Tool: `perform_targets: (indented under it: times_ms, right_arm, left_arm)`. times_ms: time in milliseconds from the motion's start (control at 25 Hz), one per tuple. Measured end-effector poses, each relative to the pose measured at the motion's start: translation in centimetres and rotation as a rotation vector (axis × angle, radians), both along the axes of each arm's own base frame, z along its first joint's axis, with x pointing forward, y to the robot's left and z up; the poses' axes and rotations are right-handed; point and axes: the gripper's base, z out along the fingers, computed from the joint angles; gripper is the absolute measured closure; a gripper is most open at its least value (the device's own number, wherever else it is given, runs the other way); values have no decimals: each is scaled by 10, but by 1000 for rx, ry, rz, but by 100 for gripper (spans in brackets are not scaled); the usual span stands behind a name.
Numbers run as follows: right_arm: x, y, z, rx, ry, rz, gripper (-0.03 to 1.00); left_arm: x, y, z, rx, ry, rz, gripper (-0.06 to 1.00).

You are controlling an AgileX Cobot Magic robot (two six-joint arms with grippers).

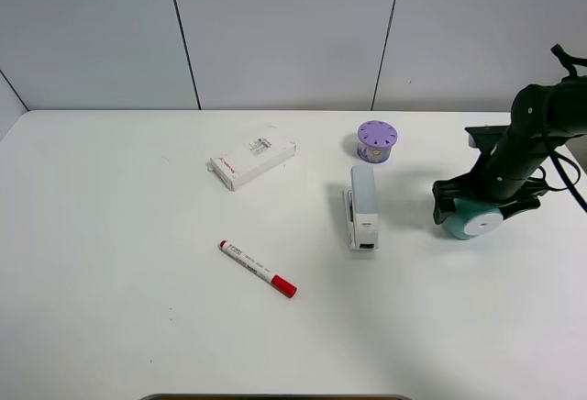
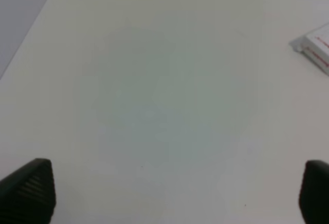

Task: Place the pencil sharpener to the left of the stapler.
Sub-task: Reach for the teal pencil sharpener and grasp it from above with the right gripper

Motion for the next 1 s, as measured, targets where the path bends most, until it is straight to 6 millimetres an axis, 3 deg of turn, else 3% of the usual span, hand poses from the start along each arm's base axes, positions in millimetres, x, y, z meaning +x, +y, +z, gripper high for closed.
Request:
perform_targets:
  times_ms: [1000]
  right_arm:
    - [3,1,-15,-1,28,2,-2]
  left_arm:
    - [0,0,0,0,0,0,-1]
